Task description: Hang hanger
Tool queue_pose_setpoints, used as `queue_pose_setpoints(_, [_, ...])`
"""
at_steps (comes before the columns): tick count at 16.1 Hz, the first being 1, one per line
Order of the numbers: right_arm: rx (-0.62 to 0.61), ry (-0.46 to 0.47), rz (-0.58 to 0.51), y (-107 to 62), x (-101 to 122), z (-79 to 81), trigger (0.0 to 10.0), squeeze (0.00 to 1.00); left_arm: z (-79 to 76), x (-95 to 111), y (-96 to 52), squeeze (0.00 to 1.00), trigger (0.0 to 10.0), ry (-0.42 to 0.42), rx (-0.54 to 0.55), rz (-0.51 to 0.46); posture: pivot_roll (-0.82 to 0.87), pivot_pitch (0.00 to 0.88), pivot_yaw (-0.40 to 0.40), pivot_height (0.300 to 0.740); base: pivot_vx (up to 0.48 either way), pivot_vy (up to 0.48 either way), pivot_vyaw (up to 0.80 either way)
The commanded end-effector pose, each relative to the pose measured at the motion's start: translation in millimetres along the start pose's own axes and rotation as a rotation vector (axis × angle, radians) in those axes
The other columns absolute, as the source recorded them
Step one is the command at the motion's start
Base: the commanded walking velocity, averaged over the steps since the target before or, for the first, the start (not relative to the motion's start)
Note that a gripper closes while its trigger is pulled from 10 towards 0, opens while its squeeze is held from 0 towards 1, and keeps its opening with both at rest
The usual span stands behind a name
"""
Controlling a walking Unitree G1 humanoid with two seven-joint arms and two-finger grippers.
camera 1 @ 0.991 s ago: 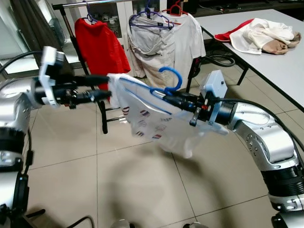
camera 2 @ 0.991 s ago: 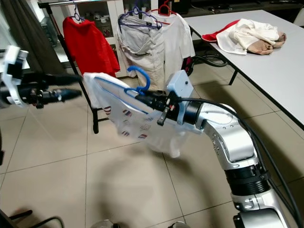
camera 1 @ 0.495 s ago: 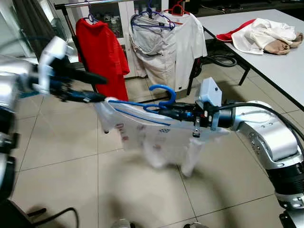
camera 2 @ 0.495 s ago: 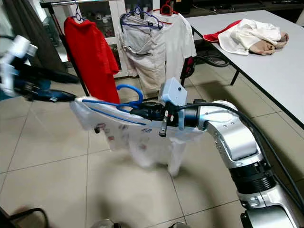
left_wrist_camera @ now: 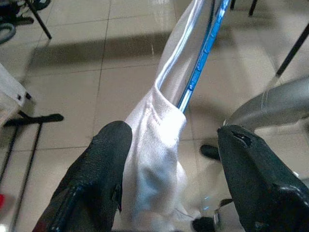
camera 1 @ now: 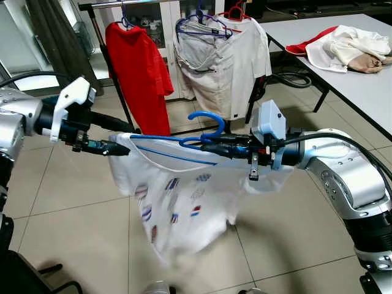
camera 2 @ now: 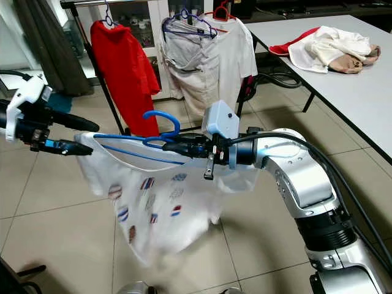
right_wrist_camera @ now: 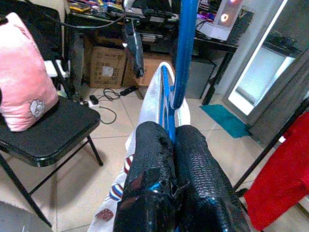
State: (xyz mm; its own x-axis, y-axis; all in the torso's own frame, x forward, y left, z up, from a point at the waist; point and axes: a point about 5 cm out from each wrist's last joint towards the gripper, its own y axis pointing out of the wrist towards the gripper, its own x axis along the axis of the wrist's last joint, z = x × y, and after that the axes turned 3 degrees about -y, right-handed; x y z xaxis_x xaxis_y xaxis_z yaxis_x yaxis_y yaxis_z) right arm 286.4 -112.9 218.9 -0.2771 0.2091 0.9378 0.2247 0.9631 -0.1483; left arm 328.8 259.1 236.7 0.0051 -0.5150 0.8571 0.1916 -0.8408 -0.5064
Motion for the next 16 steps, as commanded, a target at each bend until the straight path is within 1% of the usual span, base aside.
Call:
queue_pose_setpoints(1, [0.036, -0.022, -0.026, 4.3, 9, 3.7, 10.0, 0.0, -0.6, -2, 4.3, 0.0, 10.0, 0.065, -0.016, 0.036, -0.01, 0.011, 0.098, 0.74, 0.0, 0.0, 0.0])
queue_pose_setpoints(2, [0.039, -0.02, -0.028, 4.5, 9, 4.4, 10.0, 0.0, -0.5, -1, 6.0, 0.0, 10.0, 0.084, -0.019, 0.021, -0.01, 0.011, 0.1, 0.74, 0.0, 0.0, 0.0])
queue_pose_setpoints(3, [0.041, -0.016, -0.029, 4.7, 9, 5.1, 10.0, 0.0, -0.8, 0, 7.8, 0.0, 8.2, 0.091, -0.024, 0.006, -0.01, 0.011, 0.103, 0.74, 0.0, 0.0, 0.0])
queue_pose_setpoints(4, [0.044, -0.014, -0.027, 4.6, 8, 6.0, 10.0, 0.0, -1.2, 2, 10.5, 0.0, 1.3, 0.098, -0.032, -0.019, -0.01, 0.011, 0.103, 0.74, 0.0, 0.0, 0.0])
queue_pose_setpoints(5, [0.045, -0.013, -0.027, 4.6, 8, 6.1, 10.0, 0.0, -1.7, 1, 11.8, 0.0, 0.0, 0.095, -0.041, -0.014, -0.01, 0.01, 0.105, 0.74, 0.0, 0.0, 0.0])
queue_pose_setpoints(7, [0.047, -0.01, -0.027, 4.1, 8, 6.3, 10.0, 0.0, -2.8, -1, 13.8, 0.0, 0.0, 0.107, -0.057, 0.017, -0.01, 0.009, 0.108, 0.74, 0.0, 0.0, 0.0])
queue_pose_setpoints(9, [0.048, -0.006, -0.026, 2.8, 8, 6.5, 10.0, 0.0, -4.0, -3, 15.5, 0.0, 0.0, 0.118, -0.067, 0.028, -0.01, 0.009, 0.108, 0.74, 0.0, 0.0, 0.0])
queue_pose_setpoints(12, [0.049, -0.004, -0.028, 2.9, 8, 6.2, 10.0, 0.0, -3.9, -3, 16.3, 0.0, 0.0, 0.13, -0.066, 0.022, -0.01, 0.001, 0.108, 0.74, 0.0, 0.0, 0.0])
queue_pose_setpoints(14, [0.047, -0.006, -0.03, 3.1, 8, 5.8, 10.0, 0.0, -3.5, -4, 17.6, 0.0, 0.0, 0.118, -0.064, 0.009, -0.01, 0.0, 0.107, 0.74, 0.0, 0.0, 0.0])
queue_pose_setpoints(16, [0.042, -0.007, -0.033, 3.5, 9, 5.2, 10.0, 0.0, -3.1, -5, 17.3, 0.0, 0.0, 0.11, -0.061, 0.018, -0.01, 0.0, 0.107, 0.74, 0.0, 0.0, 0.0])
